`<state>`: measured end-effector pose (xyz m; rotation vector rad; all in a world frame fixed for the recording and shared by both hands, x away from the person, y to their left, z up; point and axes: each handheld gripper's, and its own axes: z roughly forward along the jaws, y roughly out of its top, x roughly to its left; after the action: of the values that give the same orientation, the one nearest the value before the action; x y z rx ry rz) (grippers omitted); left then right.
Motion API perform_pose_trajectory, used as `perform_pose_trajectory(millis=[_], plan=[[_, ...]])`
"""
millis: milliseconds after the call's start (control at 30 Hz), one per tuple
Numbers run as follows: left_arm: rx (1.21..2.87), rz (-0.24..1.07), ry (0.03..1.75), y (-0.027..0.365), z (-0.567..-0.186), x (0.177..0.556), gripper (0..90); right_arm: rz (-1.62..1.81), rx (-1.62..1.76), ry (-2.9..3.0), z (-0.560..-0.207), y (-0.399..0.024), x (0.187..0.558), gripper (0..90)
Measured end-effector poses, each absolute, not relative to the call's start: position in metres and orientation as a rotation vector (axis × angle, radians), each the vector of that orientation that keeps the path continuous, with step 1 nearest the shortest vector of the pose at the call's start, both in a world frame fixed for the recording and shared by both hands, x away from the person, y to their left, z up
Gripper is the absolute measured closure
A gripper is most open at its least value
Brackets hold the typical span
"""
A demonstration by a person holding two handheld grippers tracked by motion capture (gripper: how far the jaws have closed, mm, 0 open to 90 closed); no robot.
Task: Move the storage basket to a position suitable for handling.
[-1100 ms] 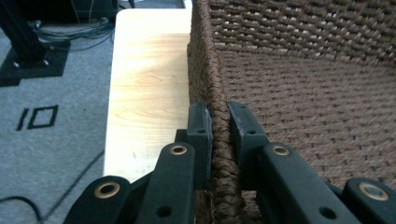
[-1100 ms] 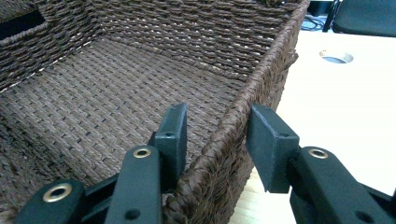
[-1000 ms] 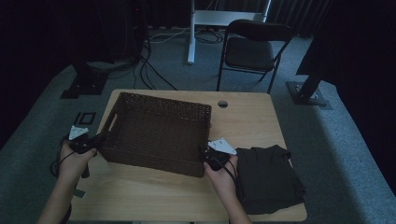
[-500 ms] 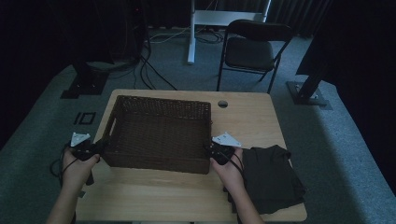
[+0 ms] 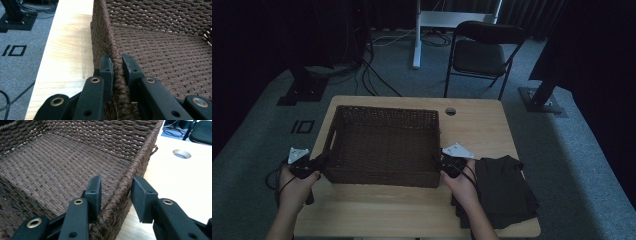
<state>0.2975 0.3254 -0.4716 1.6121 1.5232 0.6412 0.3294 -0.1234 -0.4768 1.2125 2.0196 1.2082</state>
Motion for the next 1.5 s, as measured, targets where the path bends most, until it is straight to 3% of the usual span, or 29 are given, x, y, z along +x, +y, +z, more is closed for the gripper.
perform_pose_trajectory(millis=[1267,1333,1433,1500], plan=[[1.642,0.625,1.514,0.334,-0.469,0.295,79.5,1.213,1.228,2.031,-0.476,-0.117,0.32,58.9],[1.649,0.622,1.49,0.335,-0.47,0.296,72.5,1.241,1.206,2.03,-0.476,-0.119,0.322,54.0],[1.655,0.653,1.465,0.335,-0.468,0.297,52.5,1.222,1.17,2.046,-0.475,-0.12,0.323,39.8],[1.666,0.654,1.456,0.336,-0.466,0.299,38.6,1.253,1.142,2.046,-0.473,-0.12,0.324,35.1]])
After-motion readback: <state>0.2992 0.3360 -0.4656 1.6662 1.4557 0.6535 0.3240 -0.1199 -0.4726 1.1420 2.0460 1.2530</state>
